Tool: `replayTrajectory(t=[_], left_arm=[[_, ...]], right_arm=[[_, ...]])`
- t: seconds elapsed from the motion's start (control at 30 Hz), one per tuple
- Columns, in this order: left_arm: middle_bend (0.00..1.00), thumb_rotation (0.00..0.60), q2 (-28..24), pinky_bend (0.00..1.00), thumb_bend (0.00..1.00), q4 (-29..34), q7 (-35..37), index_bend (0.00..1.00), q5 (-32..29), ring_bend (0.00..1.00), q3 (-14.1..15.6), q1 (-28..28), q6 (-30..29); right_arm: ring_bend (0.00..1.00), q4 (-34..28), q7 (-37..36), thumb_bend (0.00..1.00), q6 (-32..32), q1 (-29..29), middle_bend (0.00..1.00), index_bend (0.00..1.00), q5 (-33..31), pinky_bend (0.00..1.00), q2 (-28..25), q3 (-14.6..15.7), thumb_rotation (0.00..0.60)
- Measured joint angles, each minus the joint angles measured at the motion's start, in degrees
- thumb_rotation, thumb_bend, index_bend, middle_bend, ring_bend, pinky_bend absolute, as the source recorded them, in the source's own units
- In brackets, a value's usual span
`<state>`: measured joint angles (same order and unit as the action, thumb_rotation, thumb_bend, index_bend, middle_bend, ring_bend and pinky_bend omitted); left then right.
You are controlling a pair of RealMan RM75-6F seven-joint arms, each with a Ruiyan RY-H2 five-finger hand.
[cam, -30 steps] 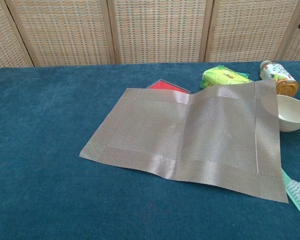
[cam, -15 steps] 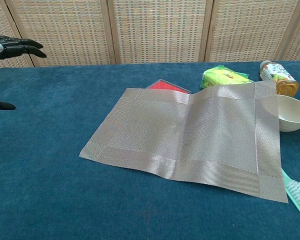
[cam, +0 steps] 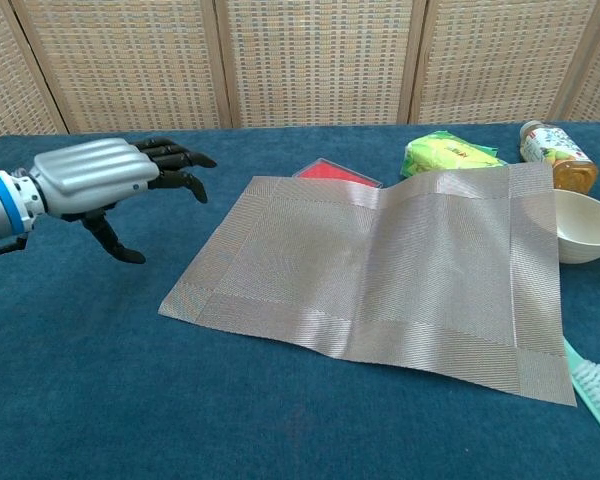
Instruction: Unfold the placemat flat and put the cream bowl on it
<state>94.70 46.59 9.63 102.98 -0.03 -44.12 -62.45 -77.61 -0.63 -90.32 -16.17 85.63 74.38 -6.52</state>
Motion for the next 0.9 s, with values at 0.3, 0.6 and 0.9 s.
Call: replayTrajectory(t=[0.3, 0.6, 0.9], left_arm=[[0.0, 0.6, 5.66, 0.0, 0.0, -6.98, 2.38, 0.23, 0.45, 0.0, 2.7, -2.41, 1.05], [0.0, 0.6, 7.63, 0.0, 0.0, -10.44, 3.08, 0.23, 0.06, 0.0, 4.59, -2.78, 0.9], [0.0, 0.6, 10.01, 0.0, 0.0, -12.91, 4.11, 0.23, -0.66, 0.0, 5.7, -3.16, 0.93]], right_arm=[[0.0, -0.29, -0.59, 0.0, -0.48, 0.82, 0.0, 0.0, 0.73, 0.0, -0.23, -0.77, 0.6], [0.0, -0.94, -0.97, 0.0, 0.15, 1.18, 0.0, 0.0, 0.94, 0.0, -0.41, -1.12, 0.6], [0.0, -1.21, -1.37, 0.0, 0.4, 1.45, 0.0, 0.0, 1.15, 0.0, -0.6, -1.71, 0.6]])
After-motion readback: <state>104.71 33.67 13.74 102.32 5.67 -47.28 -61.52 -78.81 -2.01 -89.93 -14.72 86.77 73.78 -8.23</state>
